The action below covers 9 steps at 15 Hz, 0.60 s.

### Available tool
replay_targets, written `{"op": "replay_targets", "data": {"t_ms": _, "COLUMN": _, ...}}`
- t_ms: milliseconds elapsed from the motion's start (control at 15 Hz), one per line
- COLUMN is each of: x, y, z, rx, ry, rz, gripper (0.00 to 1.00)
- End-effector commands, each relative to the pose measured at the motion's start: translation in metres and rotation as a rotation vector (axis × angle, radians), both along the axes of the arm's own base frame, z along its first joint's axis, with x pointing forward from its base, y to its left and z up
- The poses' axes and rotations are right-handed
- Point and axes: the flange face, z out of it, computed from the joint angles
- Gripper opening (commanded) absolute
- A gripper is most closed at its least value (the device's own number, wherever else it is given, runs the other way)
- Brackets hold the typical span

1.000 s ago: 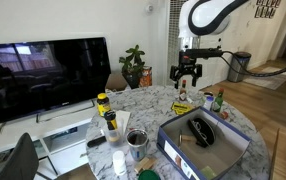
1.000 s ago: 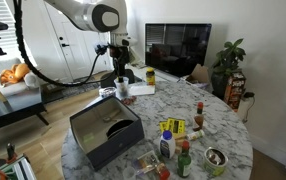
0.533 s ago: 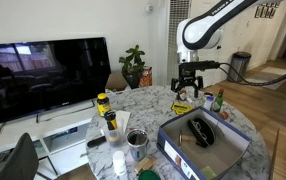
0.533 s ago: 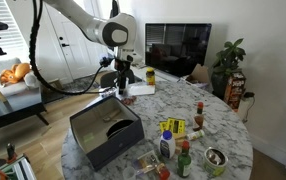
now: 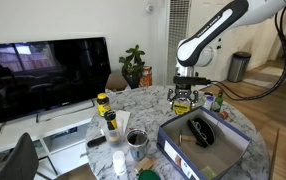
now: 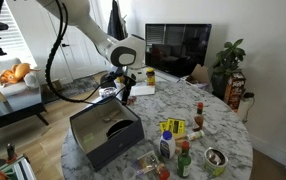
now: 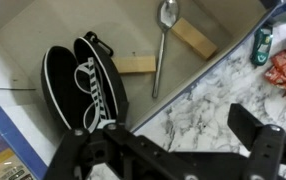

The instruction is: Pick up the blue box and put it a bit forward on the table, pick up the blue box lid and place it the right way up on the blue box

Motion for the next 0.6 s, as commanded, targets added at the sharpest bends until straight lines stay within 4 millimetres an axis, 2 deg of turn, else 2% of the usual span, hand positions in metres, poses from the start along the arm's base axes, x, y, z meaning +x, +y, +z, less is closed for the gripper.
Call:
{"op": "replay_targets", "data": {"t_ms": 0, "x": 0.001, "y": -0.009, "z": -0.021, "rx": 0.001, "ry": -0.011, "rz": -0.154, "gripper": 1.0}}
{"op": "replay_targets", "data": {"t_ms": 533, "x": -0.009, "y": -0.013, "z": -0.044, "rx": -0.07, "ry": 0.033, "rz": -0.348, "gripper": 1.0}}
